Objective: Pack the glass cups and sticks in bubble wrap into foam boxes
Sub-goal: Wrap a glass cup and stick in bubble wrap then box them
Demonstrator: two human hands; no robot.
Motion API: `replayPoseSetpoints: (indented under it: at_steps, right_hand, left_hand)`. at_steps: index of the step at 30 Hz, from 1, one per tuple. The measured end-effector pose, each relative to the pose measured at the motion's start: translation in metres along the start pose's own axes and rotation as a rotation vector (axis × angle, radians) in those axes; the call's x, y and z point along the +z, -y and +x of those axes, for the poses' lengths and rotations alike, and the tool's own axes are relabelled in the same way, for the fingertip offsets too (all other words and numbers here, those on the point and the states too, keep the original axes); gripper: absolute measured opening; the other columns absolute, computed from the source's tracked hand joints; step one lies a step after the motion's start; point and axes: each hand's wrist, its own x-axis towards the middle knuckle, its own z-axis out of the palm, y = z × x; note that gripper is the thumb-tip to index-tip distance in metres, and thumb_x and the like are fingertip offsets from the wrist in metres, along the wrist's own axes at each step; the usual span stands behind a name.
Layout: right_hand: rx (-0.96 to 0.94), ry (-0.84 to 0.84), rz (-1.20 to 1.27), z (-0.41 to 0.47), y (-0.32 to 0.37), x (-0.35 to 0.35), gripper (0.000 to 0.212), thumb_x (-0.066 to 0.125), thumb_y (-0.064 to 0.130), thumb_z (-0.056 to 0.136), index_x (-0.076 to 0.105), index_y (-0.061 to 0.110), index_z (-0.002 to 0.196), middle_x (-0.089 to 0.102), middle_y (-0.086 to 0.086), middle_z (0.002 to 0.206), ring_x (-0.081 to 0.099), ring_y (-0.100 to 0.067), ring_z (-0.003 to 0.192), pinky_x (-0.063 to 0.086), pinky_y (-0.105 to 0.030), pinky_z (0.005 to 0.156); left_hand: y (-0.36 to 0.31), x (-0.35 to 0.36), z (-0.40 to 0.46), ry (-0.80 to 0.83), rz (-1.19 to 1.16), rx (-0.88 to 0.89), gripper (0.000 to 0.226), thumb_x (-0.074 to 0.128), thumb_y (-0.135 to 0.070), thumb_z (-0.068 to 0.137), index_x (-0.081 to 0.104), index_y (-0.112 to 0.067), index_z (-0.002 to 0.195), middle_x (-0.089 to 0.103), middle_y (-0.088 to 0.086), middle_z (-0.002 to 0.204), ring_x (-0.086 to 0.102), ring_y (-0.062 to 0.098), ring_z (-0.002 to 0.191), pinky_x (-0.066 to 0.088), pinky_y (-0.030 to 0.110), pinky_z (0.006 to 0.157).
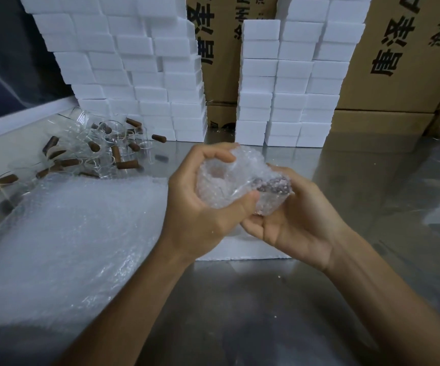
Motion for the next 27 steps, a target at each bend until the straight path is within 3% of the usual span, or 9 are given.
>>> replayPoseSetpoints:
  at_steps: [3,7,9,11,13,16,20,24,27]
  right_hand:
    - [-0.082,0.018,-0.044,0.001,0.005,-0.005,0.039,0.061,0.011,0.08,0.066,0.0,0.117,0.062,-0.018,0.128,0.058,-0.024,0.113,0.046,-0.032,0.101]
    - [-0.155,0.059,-0.243,0.0,0.006,-0.009,0.023,0.067,0.005,0.073,0.079,0.003,0.092,0.074,-0.013,0.099,0.072,-0.019,0.087,0.059,-0.026,0.078]
    - [-0.187,0.047,-0.341,0.0,0.007,-0.012,0.023,0.065,0.009,0.081,0.076,0.003,0.1,0.073,-0.015,0.102,0.072,-0.021,0.088,0.058,-0.027,0.076]
    - [-0.15,0.09,-0.412,-0.002,0.01,-0.013,0.037,0.063,0.028,0.091,0.071,0.003,0.117,0.07,-0.017,0.117,0.07,-0.027,0.105,0.057,-0.031,0.085]
    - [-0.116,0.12,-0.459,-0.004,0.009,-0.012,0.044,0.066,0.038,0.089,0.07,0.005,0.119,0.069,-0.018,0.12,0.067,-0.03,0.11,0.056,-0.035,0.091]
    - [-0.28,-0.021,-0.464,0.0,0.003,-0.011,0.023,0.073,0.019,0.081,0.074,0.003,0.097,0.074,-0.017,0.099,0.07,-0.027,0.088,0.06,-0.033,0.079]
    - [-0.63,-0.147,-0.747,0.003,-0.003,-0.008,0.019,0.08,0.006,0.07,0.074,0.001,0.088,0.076,-0.013,0.084,0.072,-0.024,0.076,0.061,-0.032,0.072]
    - [-0.806,-0.105,-1.119,0.004,-0.018,-0.003,0.03,0.079,-0.008,0.075,0.073,0.022,0.075,0.074,0.008,0.073,0.071,-0.009,0.072,0.057,-0.023,0.073]
    - [-0.768,0.028,-1.211,0.0,-0.017,-0.003,0.019,0.066,0.003,0.086,0.074,0.019,0.081,0.071,0.01,0.074,0.066,-0.005,0.071,0.051,-0.022,0.07]
  left_hand:
    - [0.001,-0.004,0.002,0.074,0.11,0.021,0.042,0.08,-0.025,0.064,0.058,-0.02,0.1,0.058,0.0,0.125,0.056,0.013,0.118,0.044,0.017,0.092]
    - [0.002,-0.005,0.001,0.187,0.169,-0.012,0.042,0.072,-0.035,0.06,0.058,-0.014,0.094,0.057,0.008,0.106,0.057,0.014,0.098,0.043,0.018,0.083]
    - [0.002,-0.007,0.001,0.227,0.195,-0.021,0.041,0.071,-0.036,0.061,0.059,-0.013,0.093,0.059,0.004,0.098,0.058,0.015,0.093,0.044,0.017,0.083]
    - [0.001,-0.01,0.001,0.231,0.216,-0.016,0.041,0.071,-0.035,0.061,0.059,-0.013,0.093,0.06,0.003,0.096,0.058,0.017,0.091,0.044,0.018,0.084]
    - [0.001,-0.011,0.003,0.206,0.246,-0.012,0.04,0.073,-0.033,0.06,0.059,-0.013,0.092,0.06,0.004,0.096,0.058,0.017,0.091,0.044,0.019,0.084]
    - [0.004,-0.013,0.003,0.194,0.266,-0.074,0.041,0.077,-0.023,0.06,0.056,-0.016,0.094,0.058,-0.001,0.092,0.059,0.016,0.085,0.05,0.028,0.073]
    - [0.008,-0.009,-0.001,0.316,0.301,-0.196,0.065,0.078,-0.038,0.055,0.04,-0.029,0.107,0.057,-0.006,0.095,0.064,0.022,0.077,0.055,0.046,0.058]
    - [0.012,-0.008,-0.003,0.362,0.458,-0.176,0.084,0.081,-0.051,0.051,0.03,-0.039,0.117,0.061,-0.008,0.095,0.067,0.013,0.075,0.058,0.04,0.062]
    - [0.011,-0.01,-0.002,0.339,0.514,-0.119,0.086,0.081,-0.058,0.05,0.031,-0.041,0.118,0.061,-0.011,0.086,0.065,0.008,0.072,0.052,0.025,0.057]
